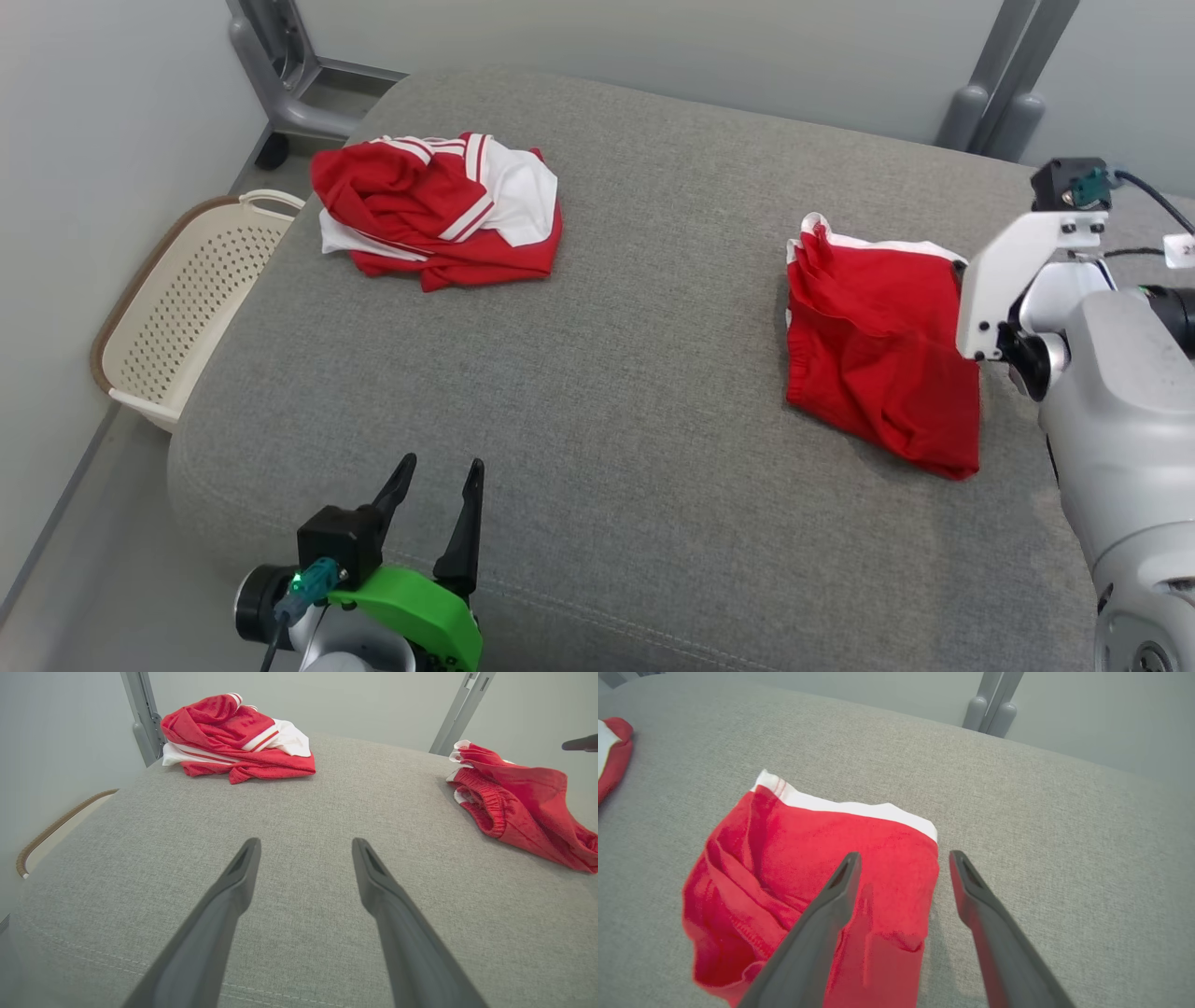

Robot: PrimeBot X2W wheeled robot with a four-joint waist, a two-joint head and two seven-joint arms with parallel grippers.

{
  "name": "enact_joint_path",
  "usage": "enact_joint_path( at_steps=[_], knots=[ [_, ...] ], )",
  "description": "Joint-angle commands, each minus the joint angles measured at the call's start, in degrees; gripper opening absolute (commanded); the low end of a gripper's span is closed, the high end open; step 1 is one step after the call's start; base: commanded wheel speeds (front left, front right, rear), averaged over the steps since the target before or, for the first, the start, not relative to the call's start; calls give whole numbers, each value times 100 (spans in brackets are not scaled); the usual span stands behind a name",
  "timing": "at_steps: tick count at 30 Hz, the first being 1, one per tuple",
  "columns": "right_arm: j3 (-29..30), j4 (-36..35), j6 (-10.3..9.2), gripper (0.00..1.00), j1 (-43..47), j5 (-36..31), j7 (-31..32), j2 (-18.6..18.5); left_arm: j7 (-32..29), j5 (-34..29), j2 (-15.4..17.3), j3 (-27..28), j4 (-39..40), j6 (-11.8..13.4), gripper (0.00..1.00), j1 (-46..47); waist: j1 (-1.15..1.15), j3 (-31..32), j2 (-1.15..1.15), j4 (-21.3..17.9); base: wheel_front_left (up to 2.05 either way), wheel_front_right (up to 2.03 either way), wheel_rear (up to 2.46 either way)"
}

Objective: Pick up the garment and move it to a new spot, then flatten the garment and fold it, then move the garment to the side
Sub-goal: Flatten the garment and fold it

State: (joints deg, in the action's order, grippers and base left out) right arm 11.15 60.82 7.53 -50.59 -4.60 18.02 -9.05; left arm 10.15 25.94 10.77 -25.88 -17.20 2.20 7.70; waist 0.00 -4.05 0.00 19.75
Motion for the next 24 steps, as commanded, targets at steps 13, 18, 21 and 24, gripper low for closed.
enact_joint_path(
  at_steps=[13, 18, 21, 24],
  knots=[
    [-27, 105, -7, 0, 669, 78, -376, 199, 62, 85, 0, -28, -11, -3, 100, 167, 0, -276, 0, -37, 0, 0, 0],
    [-223, 217, -7, 0, 675, 176, -443, 403, 70, 99, 14, -36, -62, 2, 100, 197, 0, -262, 0, 32, 0, 0, 0],
    [-444, 294, -7, 0, 641, 279, -435, 512, 79, 122, 18, -40, -94, 10, 100, 191, 0, -210, 0, 65, 0, 0, 0],
    [-758, 347, -7, 0, 608, 366, -476, 574, 79, 127, 17, -56, -112, 18, 100, 179, 0, -153, 0, 97, 0, 0, 0]
  ],
)
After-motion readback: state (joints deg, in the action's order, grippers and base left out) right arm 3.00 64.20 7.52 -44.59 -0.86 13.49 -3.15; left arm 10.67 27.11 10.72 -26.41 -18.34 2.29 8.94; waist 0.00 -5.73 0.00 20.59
